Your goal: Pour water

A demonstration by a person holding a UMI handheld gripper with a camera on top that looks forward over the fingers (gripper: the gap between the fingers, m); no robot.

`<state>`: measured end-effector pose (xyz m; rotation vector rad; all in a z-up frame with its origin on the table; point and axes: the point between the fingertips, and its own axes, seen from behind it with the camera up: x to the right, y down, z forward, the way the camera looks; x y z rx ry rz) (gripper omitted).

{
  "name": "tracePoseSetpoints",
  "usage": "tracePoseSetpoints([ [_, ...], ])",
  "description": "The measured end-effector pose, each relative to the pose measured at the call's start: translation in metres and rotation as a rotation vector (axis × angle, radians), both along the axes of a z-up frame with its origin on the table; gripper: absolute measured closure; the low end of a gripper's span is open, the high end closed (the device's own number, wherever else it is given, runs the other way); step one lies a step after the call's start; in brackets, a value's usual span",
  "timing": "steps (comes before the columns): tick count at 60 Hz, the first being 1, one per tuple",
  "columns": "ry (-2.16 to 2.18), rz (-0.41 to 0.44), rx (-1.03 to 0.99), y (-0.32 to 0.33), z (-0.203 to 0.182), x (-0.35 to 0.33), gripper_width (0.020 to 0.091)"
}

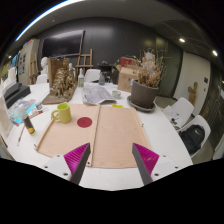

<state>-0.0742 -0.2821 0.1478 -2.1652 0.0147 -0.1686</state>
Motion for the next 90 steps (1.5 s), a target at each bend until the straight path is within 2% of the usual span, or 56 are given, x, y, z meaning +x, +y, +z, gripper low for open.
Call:
tracePoseSetpoints([
  [9, 0.012, 0.042, 0.004, 0.004, -0.002, -0.041, 0.0244],
  [23, 0.046, 0.121, -0.003, 0.007, -0.016, -0.175, 0.0243],
  [34, 0.082, 0.220, 0.028, 0.019, -0.030, -0.301, 0.0242],
  [44, 0.122, 0.279, 0.070, 0.054, -0.047, -0.391, 0.0243],
  [55, 0.131, 0.267, 0.145, 0.114, -0.062, -0.435, 0.0254],
  [63, 0.150, 0.257, 0.173, 0.145, -0.076, -0.450, 0.0338],
  [67, 0.150, 0.253, 0.173, 0.155, -0.087, -0.454, 0.0439],
  [74, 0.163, 0.243, 0.184, 0.162, -0.095, -0.459, 0.0671],
  [78, 0.151, 0.240, 0.197, 0.166, -0.096, -0.457, 0.0696],
  [85, 0.141, 0.243, 0.209, 0.167, -0.095, -0.457, 0.0809],
  [90, 0.131, 0.251, 0.204, 0.167, -0.095, -0.457, 0.0848],
])
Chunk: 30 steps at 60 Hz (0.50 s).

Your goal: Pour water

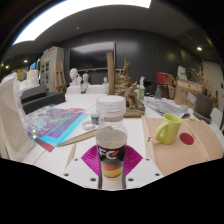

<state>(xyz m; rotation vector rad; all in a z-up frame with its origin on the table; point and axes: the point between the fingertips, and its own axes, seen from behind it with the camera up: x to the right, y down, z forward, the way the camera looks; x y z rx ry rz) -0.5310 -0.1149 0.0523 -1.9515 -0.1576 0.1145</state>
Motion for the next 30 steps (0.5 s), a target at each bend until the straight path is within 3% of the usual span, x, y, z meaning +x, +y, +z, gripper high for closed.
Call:
tracePoseSetpoints([
  [12, 0.035, 0.004, 0.005, 0.006, 0.018, -0.006, 0.0861],
  [30, 0.654, -0.092, 0.103, 0.073, 0.150, 0.001, 0.0864],
])
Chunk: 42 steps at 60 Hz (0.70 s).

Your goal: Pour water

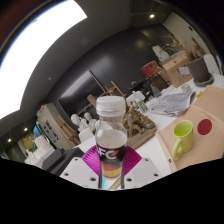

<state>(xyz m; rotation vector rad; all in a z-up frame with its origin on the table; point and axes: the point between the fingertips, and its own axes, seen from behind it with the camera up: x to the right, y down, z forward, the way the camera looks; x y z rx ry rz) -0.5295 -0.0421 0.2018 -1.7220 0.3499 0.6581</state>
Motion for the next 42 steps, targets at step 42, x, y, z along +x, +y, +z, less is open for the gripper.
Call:
tracePoseSetpoints([
  [42, 1.350, -0.125, -0.244, 0.094, -0.035, 0.087, 0.0864],
])
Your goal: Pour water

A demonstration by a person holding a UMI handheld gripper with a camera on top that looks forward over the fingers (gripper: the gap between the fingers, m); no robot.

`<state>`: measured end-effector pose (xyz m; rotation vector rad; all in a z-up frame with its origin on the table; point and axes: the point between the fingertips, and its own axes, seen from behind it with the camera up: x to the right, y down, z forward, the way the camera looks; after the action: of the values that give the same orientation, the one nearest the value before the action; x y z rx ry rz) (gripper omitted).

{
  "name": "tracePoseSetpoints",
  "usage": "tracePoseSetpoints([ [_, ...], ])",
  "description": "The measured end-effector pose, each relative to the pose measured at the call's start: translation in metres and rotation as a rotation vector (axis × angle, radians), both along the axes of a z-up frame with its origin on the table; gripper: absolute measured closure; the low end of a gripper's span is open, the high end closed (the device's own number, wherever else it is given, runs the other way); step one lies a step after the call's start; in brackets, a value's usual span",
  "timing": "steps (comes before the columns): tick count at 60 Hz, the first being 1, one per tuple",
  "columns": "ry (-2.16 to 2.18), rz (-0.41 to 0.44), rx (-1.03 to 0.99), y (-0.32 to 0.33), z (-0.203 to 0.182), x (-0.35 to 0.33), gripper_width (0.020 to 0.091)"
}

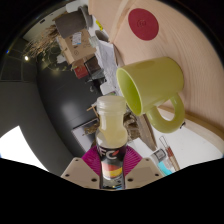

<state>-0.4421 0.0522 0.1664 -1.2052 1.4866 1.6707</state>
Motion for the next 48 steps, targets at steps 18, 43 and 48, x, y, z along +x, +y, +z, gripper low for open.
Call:
tracePoseSetpoints([
  [18, -0.382, 0.090, 0.088, -0.011, 0.043, 0.002, 0.0863],
  [43, -1.625, -0.058, 0.136, -0.025, 0.099, 0.157, 0.0862],
  [48, -1.777, -0.038, 0.057, -0.025, 0.070, 0.192, 0.0862],
])
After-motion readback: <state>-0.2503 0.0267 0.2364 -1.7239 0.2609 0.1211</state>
